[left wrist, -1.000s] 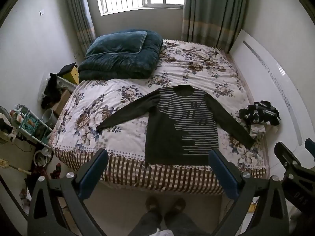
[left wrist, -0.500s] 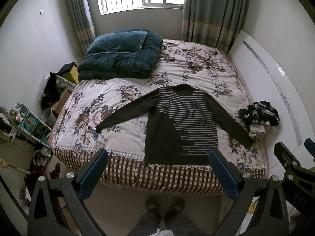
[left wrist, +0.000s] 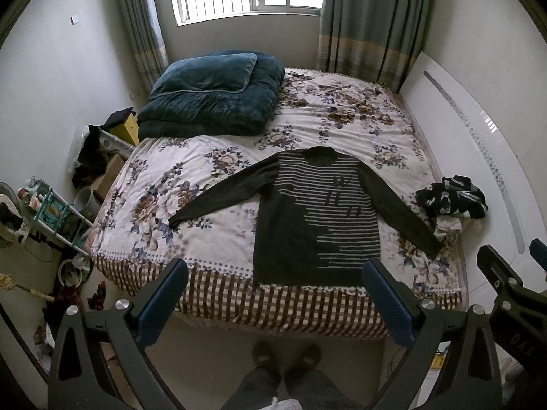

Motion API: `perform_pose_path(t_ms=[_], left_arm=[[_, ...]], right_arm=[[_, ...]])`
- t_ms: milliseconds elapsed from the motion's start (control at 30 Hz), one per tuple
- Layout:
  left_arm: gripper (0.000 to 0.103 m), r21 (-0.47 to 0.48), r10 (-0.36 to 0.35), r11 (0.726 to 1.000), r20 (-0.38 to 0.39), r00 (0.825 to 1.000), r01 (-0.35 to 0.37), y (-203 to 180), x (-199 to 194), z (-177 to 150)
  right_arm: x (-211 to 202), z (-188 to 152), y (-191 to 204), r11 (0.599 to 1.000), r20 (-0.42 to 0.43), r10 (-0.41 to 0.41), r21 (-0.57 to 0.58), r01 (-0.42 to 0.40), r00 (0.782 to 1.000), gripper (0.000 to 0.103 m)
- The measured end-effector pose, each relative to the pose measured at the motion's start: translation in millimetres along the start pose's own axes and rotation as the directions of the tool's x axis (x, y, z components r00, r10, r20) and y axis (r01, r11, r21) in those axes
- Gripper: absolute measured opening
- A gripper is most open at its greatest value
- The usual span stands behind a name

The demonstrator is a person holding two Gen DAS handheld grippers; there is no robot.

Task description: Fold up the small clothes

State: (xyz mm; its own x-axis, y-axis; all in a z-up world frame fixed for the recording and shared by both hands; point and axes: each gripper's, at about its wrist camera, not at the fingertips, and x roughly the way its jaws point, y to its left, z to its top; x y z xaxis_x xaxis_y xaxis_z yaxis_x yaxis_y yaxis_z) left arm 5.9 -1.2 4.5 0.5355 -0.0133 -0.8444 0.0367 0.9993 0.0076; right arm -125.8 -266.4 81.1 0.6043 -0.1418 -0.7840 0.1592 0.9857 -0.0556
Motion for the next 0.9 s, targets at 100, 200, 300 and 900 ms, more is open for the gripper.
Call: perform_pose_path(t_ms=[100,200,300,900], left_arm=[[0.103,0.000,-0.002,1.000,-0.001,1.000,0.002,0.5,0.1,0.1],[0.103,0.001,-0.002,1.000,-0.001,1.000,0.002,0.4,-0.1,-0.7],[0.103,0.002,0.002,1.000,0.002,1.000,-0.002,0.1,0.2,0.1],[0.103,0.002,0.001,1.000,0.004,1.000,-0.001,2.8,-1.4,-0.3]], right_arm=[[-0.9,0.1,0.9,1.000,0.000,0.001,-0.002,-0.001,1.000,0.103],[-0.7,-0.1,0.7,1.000,0.001,0.000,-0.004,0.000,1.000,0.103],[-0.9,0.0,1.2,1.000,0.000,0.000,-0.003,0.000,1.000,0.103],[-0.7,0.9,3.6,1.000,0.003,0.002,-0.005,-0.002,1.000,0.103]])
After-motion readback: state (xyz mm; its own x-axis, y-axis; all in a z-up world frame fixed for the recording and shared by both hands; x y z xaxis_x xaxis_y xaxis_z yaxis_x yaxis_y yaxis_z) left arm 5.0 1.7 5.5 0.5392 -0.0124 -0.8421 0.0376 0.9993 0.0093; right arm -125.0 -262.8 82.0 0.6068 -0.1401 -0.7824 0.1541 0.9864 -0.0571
